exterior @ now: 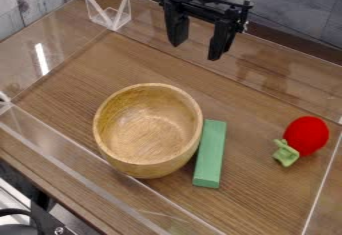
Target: Move the red fruit to the left
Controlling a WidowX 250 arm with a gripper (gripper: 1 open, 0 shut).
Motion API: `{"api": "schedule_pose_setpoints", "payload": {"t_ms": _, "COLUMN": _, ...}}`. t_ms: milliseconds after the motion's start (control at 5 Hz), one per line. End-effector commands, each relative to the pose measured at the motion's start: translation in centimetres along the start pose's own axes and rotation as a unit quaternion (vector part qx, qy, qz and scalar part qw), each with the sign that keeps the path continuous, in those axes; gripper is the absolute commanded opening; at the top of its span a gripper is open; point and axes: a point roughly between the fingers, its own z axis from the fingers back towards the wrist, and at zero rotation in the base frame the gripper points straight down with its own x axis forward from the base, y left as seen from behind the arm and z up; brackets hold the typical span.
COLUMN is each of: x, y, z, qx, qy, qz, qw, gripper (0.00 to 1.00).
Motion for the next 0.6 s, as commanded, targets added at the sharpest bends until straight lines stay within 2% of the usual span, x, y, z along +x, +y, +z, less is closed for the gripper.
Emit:
{"api": "schedule_pose_setpoints", "payload": {"t_ms": 0, "x": 0.3, "y": -0.7, "z": -0.7, "qx": -0.005, "qy": 0.017, "qz": 0.005, "qw": 0.9998, "gripper": 1.0}}
{"api": "schedule_pose_setpoints", "payload": {"t_ms": 200, "x": 1.8, "y": -4.9, "z": -0.3, "qx": -0.01, "qy": 0.02, "qz": -0.025, "qw": 0.9994, "gripper": 1.0}}
{"api": "schedule_pose_setpoints", "payload": {"t_ms": 400, "x": 3.8, "y": -9.9, "z": -0.3, "qx": -0.012, "qy": 0.018, "qz": -0.069, "qw": 0.9973, "gripper": 1.0}}
